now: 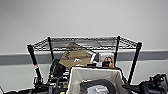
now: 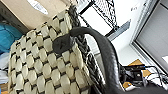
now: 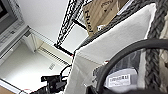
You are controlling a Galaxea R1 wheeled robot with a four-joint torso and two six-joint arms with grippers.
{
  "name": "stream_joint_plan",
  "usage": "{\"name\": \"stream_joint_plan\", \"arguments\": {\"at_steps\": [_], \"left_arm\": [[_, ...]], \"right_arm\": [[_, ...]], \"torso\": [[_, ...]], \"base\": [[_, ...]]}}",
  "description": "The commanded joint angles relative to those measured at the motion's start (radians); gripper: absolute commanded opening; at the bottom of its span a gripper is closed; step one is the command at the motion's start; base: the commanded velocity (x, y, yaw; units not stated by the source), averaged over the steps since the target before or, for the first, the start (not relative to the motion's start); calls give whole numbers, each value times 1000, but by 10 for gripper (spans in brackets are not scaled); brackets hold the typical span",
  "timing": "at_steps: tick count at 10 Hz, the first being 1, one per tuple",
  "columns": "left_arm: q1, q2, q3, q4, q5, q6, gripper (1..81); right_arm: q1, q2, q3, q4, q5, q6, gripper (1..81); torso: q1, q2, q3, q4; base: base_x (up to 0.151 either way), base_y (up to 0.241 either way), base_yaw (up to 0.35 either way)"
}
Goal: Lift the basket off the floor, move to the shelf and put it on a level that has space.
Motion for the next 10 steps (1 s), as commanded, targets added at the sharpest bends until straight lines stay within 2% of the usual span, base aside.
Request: {"name": "stream_joint_plan", "arguments": {"at_steps": [1,4,5,10], "left_arm": [[-215,-18,99,-85,-22,17,10],[-328,-23,99,-170,-13,19,10],[-370,-23,98,-203,19,17,10],[-560,-26,70,-355,65,17,10]], "right_arm": [[181,-6,61,79,-31,5,10],[260,-18,60,127,-61,11,10],[291,-23,58,147,-67,12,10],[463,-26,34,266,-132,14,10]], "torso": [[0,0,0,0],[0,0,0,0],[0,0,0,0],[0,0,0,0]], "base": [[0,0,0],[0,0,0],[0,0,0],[0,0,0]]}}
